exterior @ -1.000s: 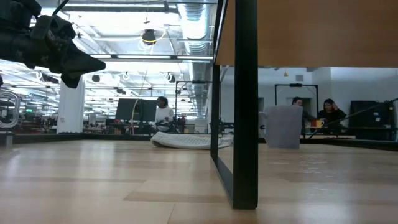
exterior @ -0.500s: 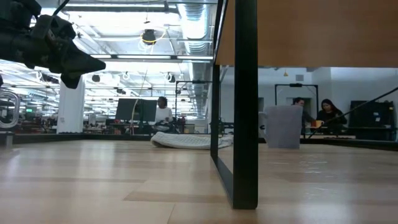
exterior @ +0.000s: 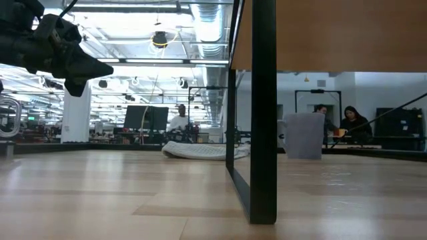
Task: Stack small to large cups/mugs on shelf
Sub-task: Put the blue mug on the shelf
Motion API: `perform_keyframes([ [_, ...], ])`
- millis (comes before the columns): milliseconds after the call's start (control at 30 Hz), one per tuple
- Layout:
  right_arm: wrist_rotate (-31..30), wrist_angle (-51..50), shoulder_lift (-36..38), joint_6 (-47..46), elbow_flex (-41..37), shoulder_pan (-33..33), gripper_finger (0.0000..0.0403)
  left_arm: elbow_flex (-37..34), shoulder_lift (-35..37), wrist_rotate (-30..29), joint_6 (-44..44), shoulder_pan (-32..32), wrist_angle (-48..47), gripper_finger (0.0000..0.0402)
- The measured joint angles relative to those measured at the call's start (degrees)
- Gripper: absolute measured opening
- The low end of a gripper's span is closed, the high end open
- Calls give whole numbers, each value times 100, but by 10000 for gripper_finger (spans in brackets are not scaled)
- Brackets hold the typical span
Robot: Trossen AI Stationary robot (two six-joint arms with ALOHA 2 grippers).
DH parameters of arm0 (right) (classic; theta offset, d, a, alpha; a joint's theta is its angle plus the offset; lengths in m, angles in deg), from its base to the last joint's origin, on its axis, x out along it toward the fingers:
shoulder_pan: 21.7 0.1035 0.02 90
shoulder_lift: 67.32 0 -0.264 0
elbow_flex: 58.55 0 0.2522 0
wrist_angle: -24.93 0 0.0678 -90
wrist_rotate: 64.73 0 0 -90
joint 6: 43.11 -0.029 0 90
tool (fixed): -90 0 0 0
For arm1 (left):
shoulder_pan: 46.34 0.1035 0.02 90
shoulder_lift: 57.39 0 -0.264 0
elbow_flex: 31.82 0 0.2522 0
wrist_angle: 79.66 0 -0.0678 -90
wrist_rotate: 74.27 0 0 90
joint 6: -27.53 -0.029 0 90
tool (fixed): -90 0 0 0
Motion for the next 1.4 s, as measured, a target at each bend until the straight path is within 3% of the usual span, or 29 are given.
perform_keyframes([
  [300,0,2,0,-2,0,2,210,0,2,0,4,2,2,0],
  [1400,-1,120,-12,-120,-4,-39,249,-2,0,0,2,2,0,0],
])
